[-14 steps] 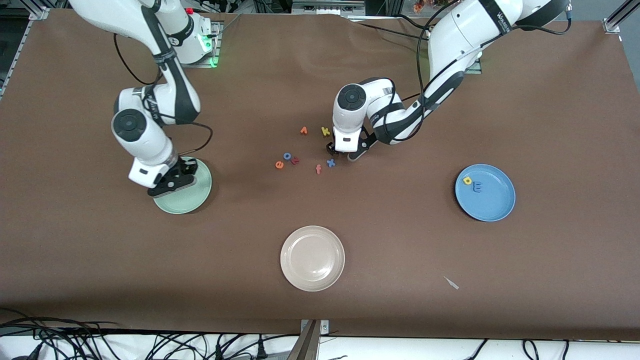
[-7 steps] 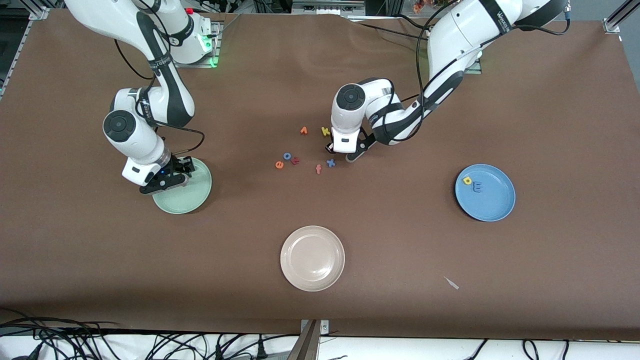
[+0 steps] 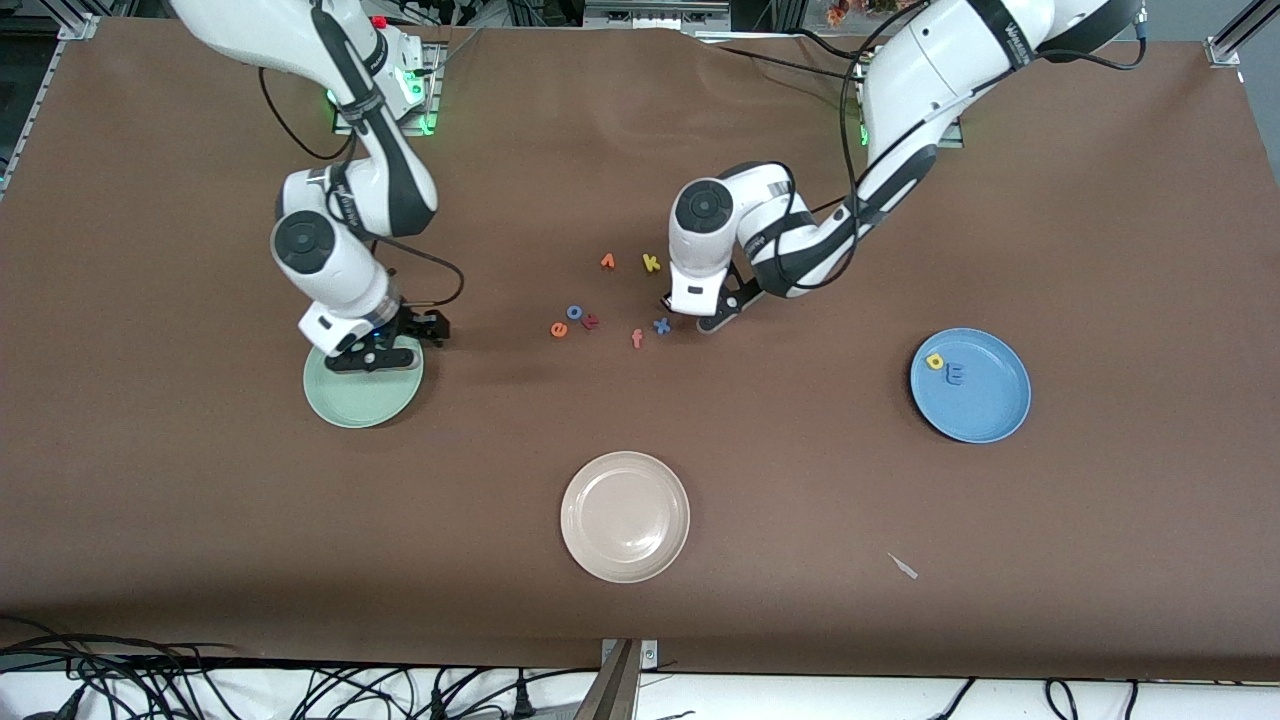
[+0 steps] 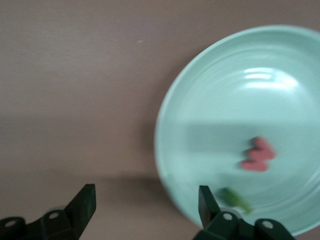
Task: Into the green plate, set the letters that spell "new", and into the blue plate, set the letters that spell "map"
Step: 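Place the teal letter on the blue plate with the left gripper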
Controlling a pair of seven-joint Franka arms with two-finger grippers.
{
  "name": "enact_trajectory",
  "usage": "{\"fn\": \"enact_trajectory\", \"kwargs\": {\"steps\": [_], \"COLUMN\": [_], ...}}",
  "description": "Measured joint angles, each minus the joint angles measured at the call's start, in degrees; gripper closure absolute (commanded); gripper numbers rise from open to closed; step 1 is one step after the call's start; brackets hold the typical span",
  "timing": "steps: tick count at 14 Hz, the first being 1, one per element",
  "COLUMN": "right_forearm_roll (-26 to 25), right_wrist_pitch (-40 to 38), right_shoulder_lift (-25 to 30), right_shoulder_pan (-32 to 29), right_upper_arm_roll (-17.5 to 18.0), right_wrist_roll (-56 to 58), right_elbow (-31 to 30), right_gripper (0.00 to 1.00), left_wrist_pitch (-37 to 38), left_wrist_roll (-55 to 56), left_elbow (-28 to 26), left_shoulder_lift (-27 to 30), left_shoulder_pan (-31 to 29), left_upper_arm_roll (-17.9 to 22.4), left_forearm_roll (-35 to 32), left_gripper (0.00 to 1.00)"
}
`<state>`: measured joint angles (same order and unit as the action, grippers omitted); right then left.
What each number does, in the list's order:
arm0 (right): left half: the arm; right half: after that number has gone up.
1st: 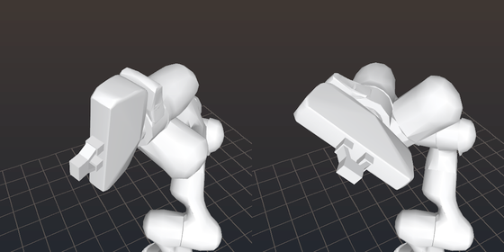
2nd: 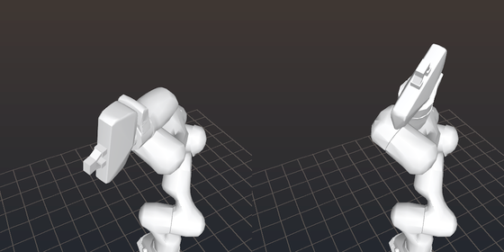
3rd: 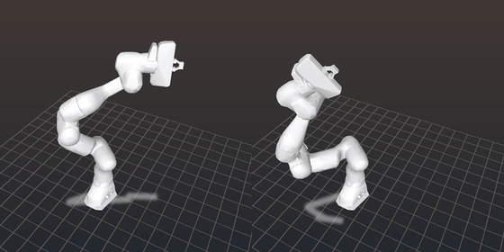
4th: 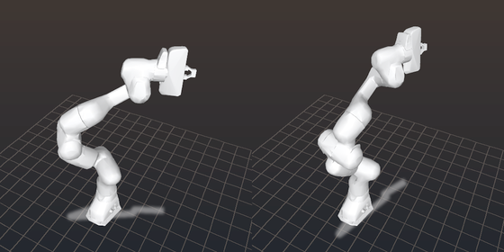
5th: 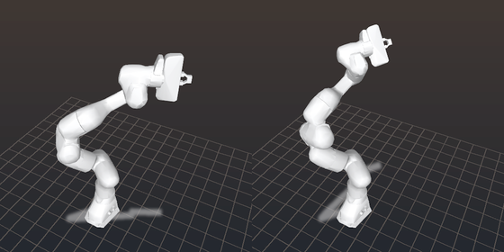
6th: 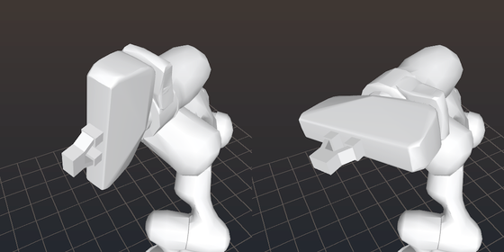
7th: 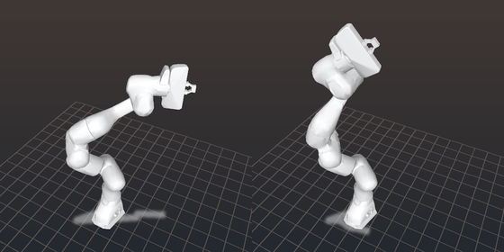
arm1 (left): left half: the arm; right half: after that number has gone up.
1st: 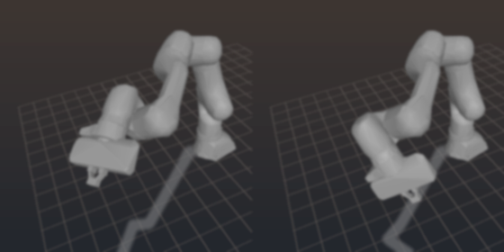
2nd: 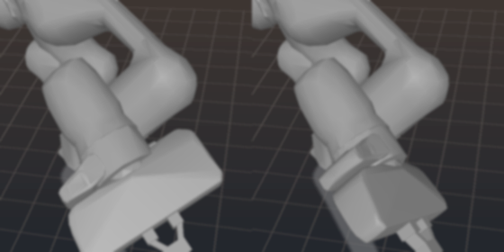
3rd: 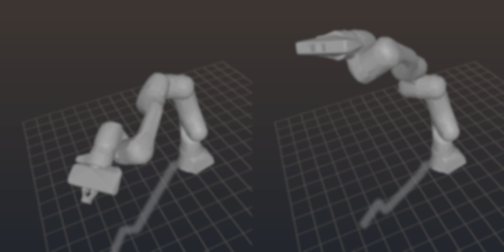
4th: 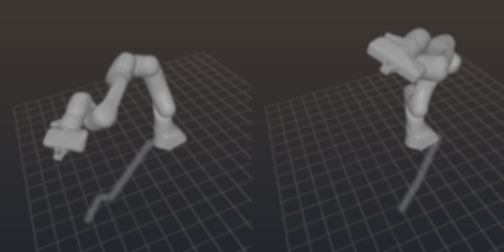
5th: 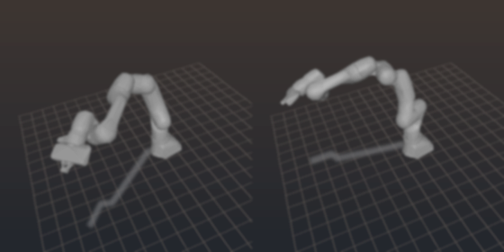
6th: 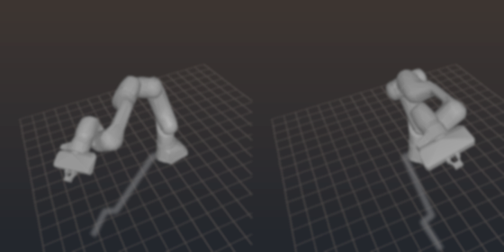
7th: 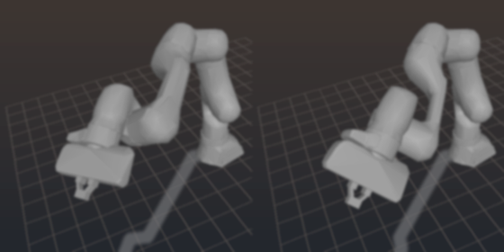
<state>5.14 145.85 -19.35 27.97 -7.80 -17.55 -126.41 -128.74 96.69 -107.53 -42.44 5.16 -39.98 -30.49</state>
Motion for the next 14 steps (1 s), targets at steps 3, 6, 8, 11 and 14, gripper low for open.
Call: {"fn": "enact_trajectory", "kwargs": {"steps": [3, 6, 8, 11, 14], "right_forearm_roll": [0.0, 0.0, 0.0, 0.0, 0.0], "right_wrist_pitch": [1.7, 5.7, 9.0, 12.5, 13.5], "right_shoulder_lift": [0.3, -0.5, -2.6, -5.9, -7.4], "right_shoulder_pan": [1.2, 5.8, 9.4, 13.1, 13.7], "right_upper_arm_roll": [4.8, 5.6, 5.6, 5.5, 5.5], "right_wrist_roll": [-16.0, -29.0, -36.4, -41.5, -41.9], "right_elbow": [0.6, 0.6, 0.5, 0.5, 0.5], "right_gripper": [0.09, 0.09, 0.09, 0.11, 0.12], "left_wrist_pitch": [13.5, 27.5, 33.4, 34.7, 34.4], "left_wrist_roll": [-17.4, -36.4, -49.8, -70.9, -88.7], "left_elbow": [6.0, 13.2, 15.4, 16.0, 16.0], "left_shoulder_lift": [0.0, 0.1, 0.1, 0.1, -0.1], "left_shoulder_pan": [-6.0, -11.1, -15.0, -21.7, -26.6], "left_upper_arm_roll": [-1.5, -1.9, -1.6, 0.7, 3.8], "left_forearm_roll": [5.1, 5.9, 5.9, 5.1, 2.2], "left_gripper": [1.00, 1.00, 0.98, 0.98, 0.98]}}
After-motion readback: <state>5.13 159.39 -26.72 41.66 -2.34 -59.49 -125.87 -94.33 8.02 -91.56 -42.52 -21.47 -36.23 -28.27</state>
